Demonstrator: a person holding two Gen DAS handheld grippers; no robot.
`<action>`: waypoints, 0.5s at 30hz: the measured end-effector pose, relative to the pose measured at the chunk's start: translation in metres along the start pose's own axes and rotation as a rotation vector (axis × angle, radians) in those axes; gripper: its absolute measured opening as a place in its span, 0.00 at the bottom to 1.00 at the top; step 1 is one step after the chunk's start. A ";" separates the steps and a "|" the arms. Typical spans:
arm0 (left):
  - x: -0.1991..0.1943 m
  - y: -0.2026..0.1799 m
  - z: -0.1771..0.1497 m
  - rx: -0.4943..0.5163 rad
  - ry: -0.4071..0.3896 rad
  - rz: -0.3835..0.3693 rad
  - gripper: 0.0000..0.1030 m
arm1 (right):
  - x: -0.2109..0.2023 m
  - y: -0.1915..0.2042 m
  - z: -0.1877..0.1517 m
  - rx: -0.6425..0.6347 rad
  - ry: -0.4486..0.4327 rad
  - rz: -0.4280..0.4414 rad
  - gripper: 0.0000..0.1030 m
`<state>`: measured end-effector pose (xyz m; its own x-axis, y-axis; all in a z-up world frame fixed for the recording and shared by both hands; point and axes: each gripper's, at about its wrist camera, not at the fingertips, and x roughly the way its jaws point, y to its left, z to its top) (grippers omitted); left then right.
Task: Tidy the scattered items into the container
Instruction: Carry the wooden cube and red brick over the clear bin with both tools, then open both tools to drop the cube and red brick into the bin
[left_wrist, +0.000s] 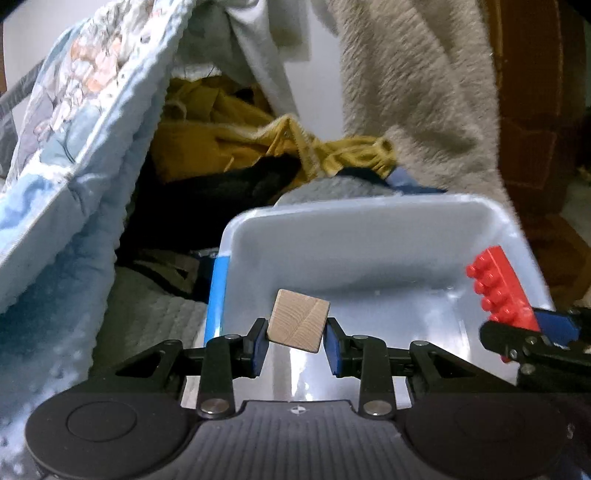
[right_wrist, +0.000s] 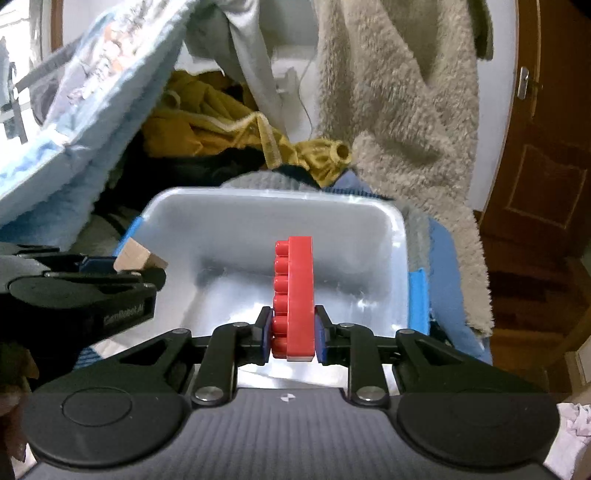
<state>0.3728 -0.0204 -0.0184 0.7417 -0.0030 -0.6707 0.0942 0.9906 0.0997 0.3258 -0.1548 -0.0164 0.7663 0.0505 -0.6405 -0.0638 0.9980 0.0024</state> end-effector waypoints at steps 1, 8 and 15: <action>0.007 0.001 -0.001 0.002 0.012 0.004 0.35 | 0.007 0.000 -0.001 0.003 0.015 -0.002 0.25; 0.029 0.005 -0.008 0.032 0.012 -0.038 0.36 | 0.028 0.003 -0.004 -0.011 0.049 -0.011 0.39; 0.002 0.003 -0.007 0.073 -0.008 -0.060 0.49 | 0.017 0.010 -0.002 -0.046 0.022 -0.029 0.67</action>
<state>0.3702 -0.0166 -0.0248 0.7386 -0.0638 -0.6711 0.1868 0.9759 0.1128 0.3373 -0.1437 -0.0290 0.7540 0.0202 -0.6565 -0.0715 0.9961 -0.0514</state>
